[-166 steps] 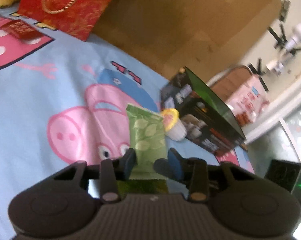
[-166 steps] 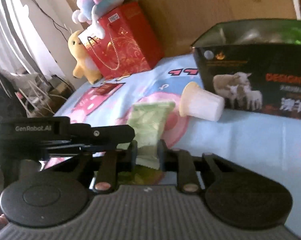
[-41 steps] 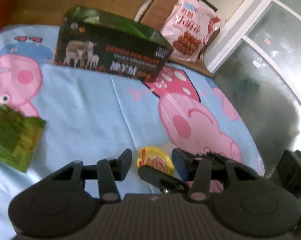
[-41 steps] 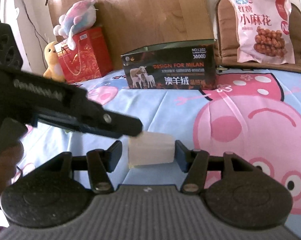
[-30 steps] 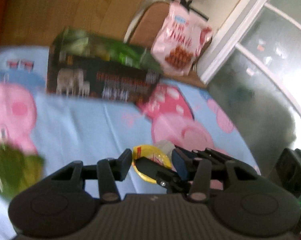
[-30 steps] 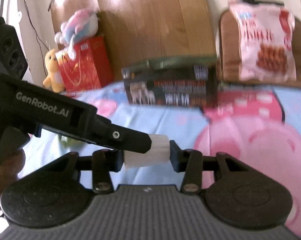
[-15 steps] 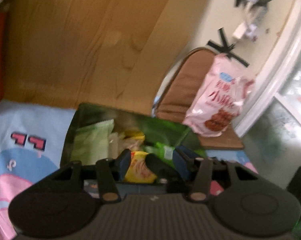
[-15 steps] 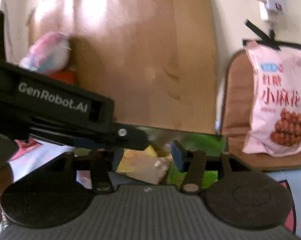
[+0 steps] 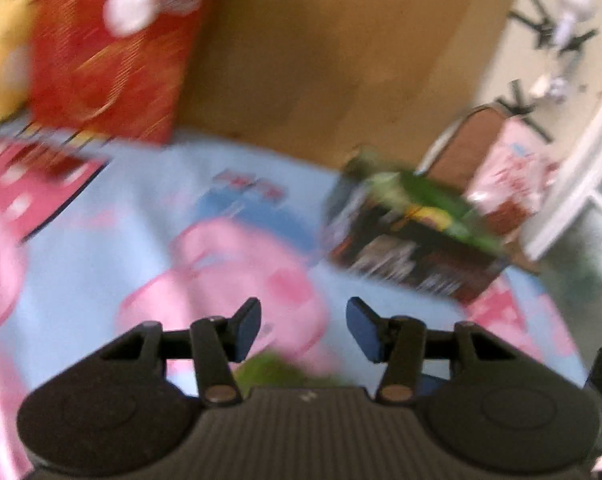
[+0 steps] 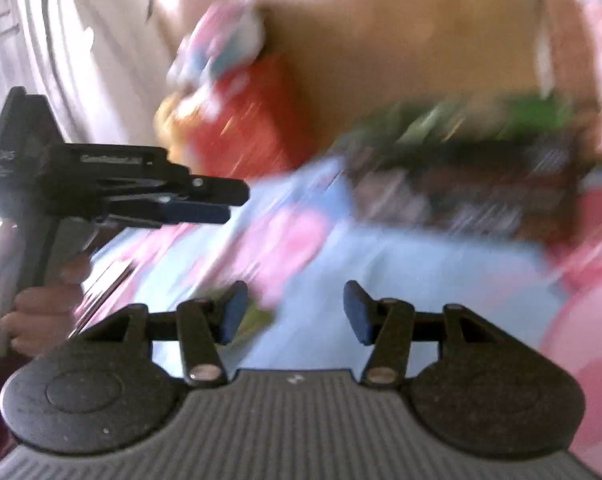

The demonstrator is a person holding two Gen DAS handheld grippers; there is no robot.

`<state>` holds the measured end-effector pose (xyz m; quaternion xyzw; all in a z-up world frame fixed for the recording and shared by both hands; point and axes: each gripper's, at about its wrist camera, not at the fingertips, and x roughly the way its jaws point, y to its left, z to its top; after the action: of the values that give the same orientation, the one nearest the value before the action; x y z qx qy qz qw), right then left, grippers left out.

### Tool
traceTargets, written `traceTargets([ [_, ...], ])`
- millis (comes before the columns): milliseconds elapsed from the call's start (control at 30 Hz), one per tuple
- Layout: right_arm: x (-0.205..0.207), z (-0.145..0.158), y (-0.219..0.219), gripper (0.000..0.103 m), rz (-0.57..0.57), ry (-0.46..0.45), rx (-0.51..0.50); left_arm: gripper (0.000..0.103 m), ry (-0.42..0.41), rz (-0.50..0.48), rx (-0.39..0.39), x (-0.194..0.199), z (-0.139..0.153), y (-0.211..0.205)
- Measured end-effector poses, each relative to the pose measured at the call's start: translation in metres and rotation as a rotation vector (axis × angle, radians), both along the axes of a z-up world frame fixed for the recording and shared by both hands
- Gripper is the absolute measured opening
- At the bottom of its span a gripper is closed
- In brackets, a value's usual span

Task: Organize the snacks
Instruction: 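Grasp the dark green crinkly bag with the left tool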

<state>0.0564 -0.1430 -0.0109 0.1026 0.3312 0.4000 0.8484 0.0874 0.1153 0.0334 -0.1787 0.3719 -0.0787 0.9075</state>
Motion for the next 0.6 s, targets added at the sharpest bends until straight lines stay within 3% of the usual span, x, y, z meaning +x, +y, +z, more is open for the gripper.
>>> traceTargets([
  [67, -0.003, -0.006, 0.008, 0.057, 0.028, 0.077, 0.032, 0.048, 0.028, 0.024, -0.025, -0.01, -0.01, 0.012],
  [167, -0.009, -0.006, 0.01, 0.057, 0.007, 0.097, 0.045, 0.048, 0.024, 0.046, -0.033, -0.021, -0.016, 0.019],
  [600, 0.0, -0.008, 0.001, 0.055, -0.073, 0.231, 0.144, 0.05, 0.019, 0.056, 0.098, -0.028, -0.025, 0.001],
])
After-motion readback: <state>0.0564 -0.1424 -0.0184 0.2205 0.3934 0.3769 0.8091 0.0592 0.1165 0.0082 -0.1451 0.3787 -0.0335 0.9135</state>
